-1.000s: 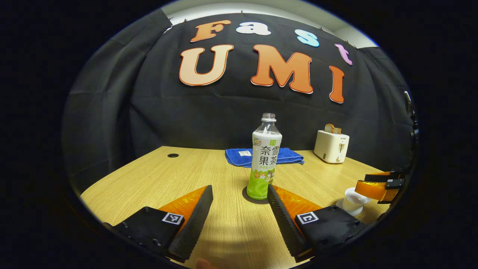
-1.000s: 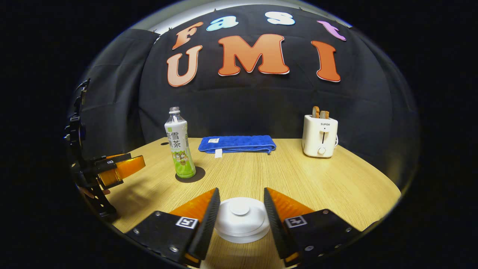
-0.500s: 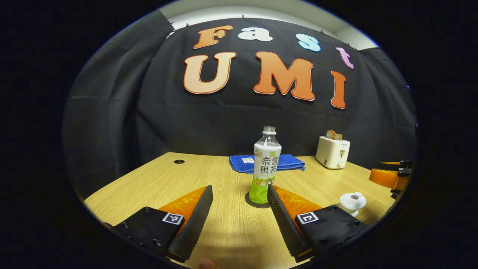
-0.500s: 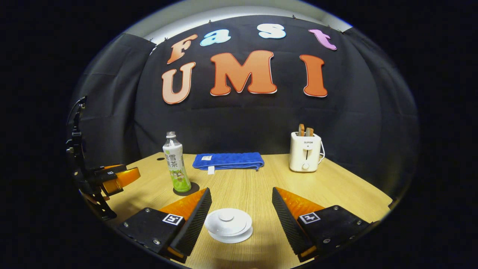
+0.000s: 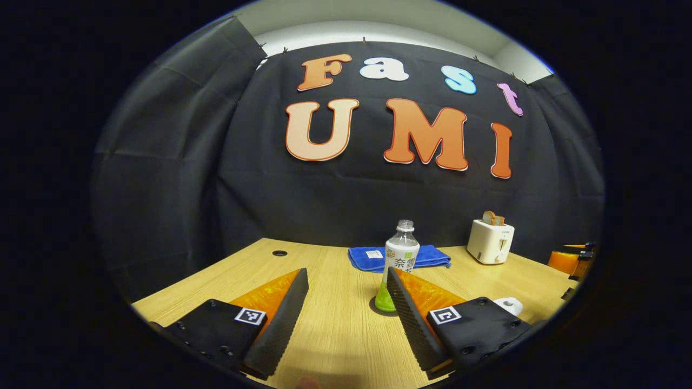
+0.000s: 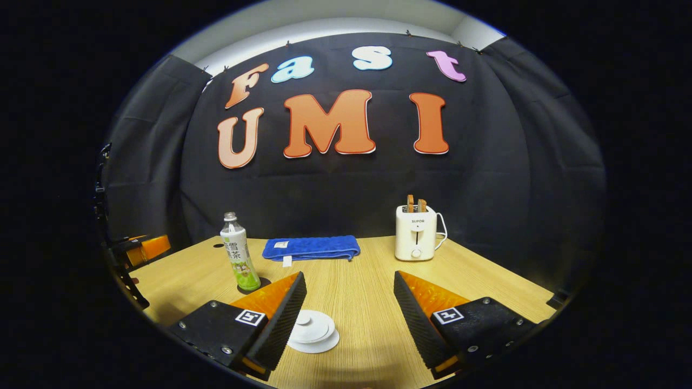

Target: Open the teacup lid with one hand, grasp the water bottle and pour water into the teacup with the other hand; after pouring, place the water bottle on the coaster and then close the teacup lid.

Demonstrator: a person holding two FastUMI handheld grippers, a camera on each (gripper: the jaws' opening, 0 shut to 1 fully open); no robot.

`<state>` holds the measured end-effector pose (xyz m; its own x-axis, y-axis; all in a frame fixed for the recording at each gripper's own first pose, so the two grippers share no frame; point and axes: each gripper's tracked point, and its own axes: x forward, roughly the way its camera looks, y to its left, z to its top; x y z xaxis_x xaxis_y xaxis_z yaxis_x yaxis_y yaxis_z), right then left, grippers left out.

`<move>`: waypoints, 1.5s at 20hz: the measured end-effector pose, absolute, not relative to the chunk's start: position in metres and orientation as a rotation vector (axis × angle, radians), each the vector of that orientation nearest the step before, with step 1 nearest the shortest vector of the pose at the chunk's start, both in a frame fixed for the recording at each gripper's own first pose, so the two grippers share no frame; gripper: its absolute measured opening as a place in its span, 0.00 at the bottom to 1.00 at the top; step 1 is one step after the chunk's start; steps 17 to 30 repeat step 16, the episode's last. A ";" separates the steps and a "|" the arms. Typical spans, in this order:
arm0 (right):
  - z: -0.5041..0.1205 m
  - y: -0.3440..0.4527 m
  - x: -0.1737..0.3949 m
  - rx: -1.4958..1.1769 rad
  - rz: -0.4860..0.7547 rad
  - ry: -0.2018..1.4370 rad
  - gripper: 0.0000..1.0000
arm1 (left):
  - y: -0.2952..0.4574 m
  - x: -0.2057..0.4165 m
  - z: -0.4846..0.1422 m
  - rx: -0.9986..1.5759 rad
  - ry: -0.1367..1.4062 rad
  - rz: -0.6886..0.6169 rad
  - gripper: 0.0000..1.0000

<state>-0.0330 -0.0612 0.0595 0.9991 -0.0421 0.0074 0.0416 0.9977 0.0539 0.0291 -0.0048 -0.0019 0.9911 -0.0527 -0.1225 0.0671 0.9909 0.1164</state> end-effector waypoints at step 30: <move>0.062 -0.049 -0.058 0.033 -0.017 -0.028 0.97 | -0.018 0.007 0.021 0.159 0.054 -0.063 0.94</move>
